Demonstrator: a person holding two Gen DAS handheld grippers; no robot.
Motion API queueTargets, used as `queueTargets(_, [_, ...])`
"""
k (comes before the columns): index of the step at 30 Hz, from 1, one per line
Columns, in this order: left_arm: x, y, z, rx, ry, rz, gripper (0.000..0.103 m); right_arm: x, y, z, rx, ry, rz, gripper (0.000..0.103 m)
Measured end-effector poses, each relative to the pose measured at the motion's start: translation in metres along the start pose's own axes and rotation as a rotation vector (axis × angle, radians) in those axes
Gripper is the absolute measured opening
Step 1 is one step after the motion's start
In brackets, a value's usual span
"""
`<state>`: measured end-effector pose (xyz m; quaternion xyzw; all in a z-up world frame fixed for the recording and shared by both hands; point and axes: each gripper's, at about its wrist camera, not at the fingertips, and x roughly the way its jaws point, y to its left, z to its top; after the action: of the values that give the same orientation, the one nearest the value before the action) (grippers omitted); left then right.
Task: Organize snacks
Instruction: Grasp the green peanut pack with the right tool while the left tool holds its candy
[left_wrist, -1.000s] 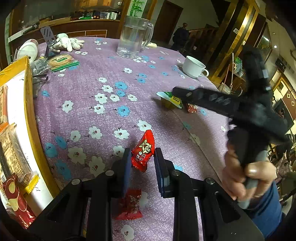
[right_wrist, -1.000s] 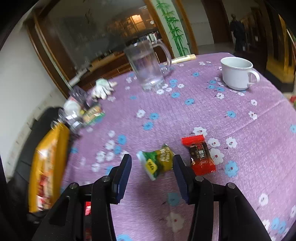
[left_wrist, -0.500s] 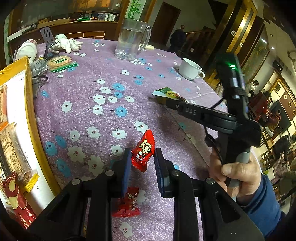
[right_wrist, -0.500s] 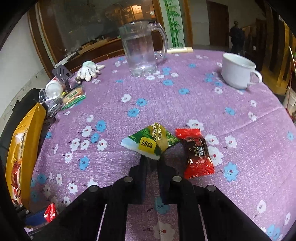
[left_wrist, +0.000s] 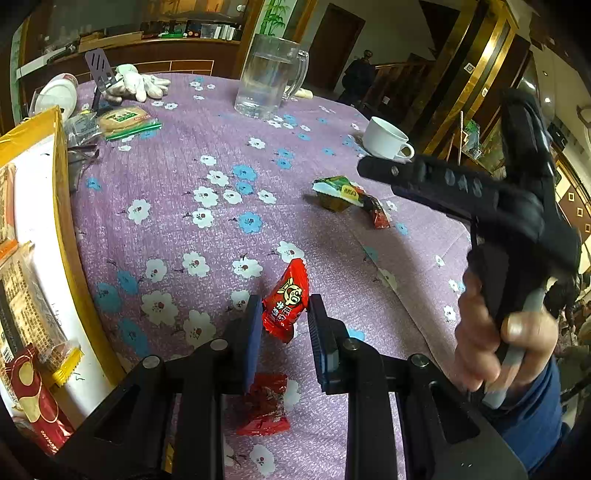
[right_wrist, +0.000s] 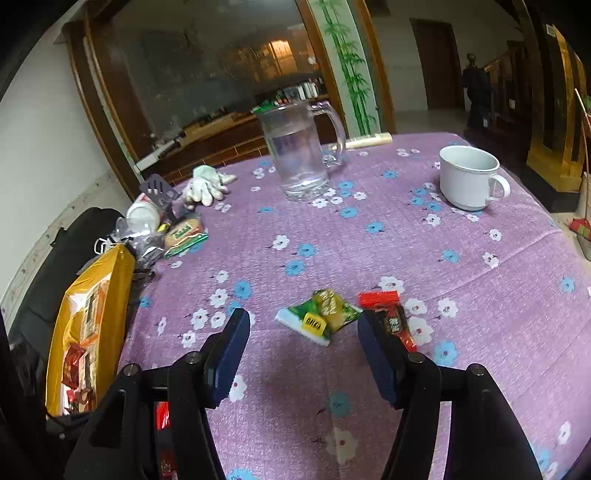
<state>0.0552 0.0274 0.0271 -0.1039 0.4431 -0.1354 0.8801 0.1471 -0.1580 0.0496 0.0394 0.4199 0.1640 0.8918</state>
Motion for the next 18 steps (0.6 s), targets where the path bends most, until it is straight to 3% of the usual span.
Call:
queueTargets(5, [-0.003, 0.001, 0.000, -0.005, -0.008, -0.004, 0.021, 0.029, -0.006, 0.021, 0.094, 0.119, 0.006, 0.060])
queueTargets(10, [-0.002, 0.001, 0.000, -0.008, -0.004, -0.003, 0.021, 0.065, -0.007, 0.012, 0.086, 0.198, -0.109, 0.058])
queueTargets(12, [-0.001, 0.000, 0.000, -0.001, -0.003, -0.004, 0.021, 0.072, -0.009, 0.004, 0.087, 0.202, -0.087, 0.049])
queueTargets(13, [-0.001, -0.002, 0.000, 0.003, -0.002, -0.003, 0.021, 0.070, -0.005, 0.002, 0.049, 0.181, -0.116, 0.046])
queueTargets(14, [-0.001, -0.002, 0.000, 0.005, -0.001, -0.003, 0.021, 0.071, -0.003, 0.002, 0.038, 0.191, -0.101, 0.037])
queueTargets(18, [-0.001, -0.001, 0.000, 0.003, -0.005, -0.005, 0.021, 0.063, -0.002, -0.001, 0.020, 0.157, -0.072, 0.033])
